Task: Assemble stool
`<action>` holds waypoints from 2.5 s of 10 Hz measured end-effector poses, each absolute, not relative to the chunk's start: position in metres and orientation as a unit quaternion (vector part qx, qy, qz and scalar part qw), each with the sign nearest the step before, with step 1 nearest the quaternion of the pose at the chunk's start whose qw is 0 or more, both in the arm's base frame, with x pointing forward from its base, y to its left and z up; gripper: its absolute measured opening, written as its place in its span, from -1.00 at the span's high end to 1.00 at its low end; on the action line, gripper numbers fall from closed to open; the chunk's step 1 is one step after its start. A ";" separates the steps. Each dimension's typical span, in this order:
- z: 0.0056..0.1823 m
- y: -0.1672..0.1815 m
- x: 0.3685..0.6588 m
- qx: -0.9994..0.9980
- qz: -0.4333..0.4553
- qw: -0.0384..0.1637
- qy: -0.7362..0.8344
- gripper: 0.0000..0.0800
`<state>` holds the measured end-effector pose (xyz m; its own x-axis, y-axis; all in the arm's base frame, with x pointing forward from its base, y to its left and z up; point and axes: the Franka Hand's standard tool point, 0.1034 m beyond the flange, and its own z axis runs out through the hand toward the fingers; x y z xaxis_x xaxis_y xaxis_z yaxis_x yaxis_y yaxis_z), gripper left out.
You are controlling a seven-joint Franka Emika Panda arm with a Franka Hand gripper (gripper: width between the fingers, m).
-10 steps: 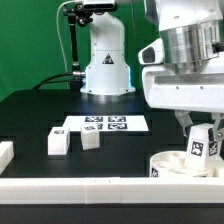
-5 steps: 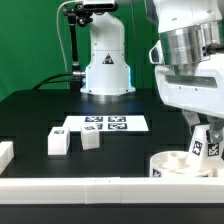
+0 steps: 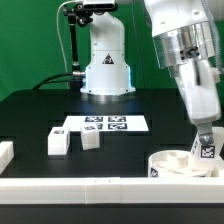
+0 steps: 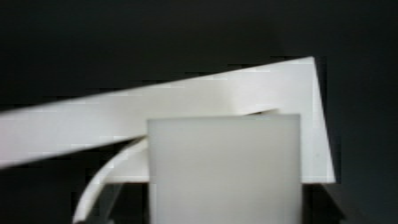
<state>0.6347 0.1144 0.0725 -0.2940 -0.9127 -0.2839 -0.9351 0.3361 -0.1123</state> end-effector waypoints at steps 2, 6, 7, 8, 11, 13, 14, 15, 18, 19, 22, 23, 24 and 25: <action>0.072 0.113 0.635 -0.475 0.043 0.168 0.862 0.15; 0.072 0.111 0.636 -0.377 0.053 0.181 0.907 0.15; 0.072 0.111 0.636 -0.370 0.054 0.184 0.909 0.15; 0.072 0.112 0.635 -0.371 0.055 0.184 0.908 -0.07; 0.084 0.113 0.637 -0.414 0.055 0.189 0.889 -0.56; 0.091 0.113 0.638 -0.449 0.048 0.195 0.871 -0.61; 0.089 0.113 0.638 -0.476 0.042 0.195 0.857 -0.62; 0.089 0.113 0.638 -0.513 0.033 0.197 0.835 -0.62; 0.089 0.112 0.638 -0.639 -0.005 0.198 0.743 -0.62; 0.080 0.113 0.624 -0.692 -0.035 0.190 0.695 -0.62; 0.083 0.123 0.622 -0.788 -0.057 0.174 0.588 -0.63; 0.081 0.125 0.619 -0.810 -0.058 0.168 0.559 -0.63; 0.082 0.124 0.621 -0.829 -0.066 0.166 0.529 -0.63; 0.082 0.123 0.620 -0.846 -0.072 0.163 0.503 -0.63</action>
Offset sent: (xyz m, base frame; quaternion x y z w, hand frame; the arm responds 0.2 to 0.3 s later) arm -0.0058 0.0045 -0.0021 0.0155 -0.0105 0.2043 0.9787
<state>0.6204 0.1229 0.0816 0.4843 -0.8738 -0.0430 -0.8272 -0.4413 -0.3479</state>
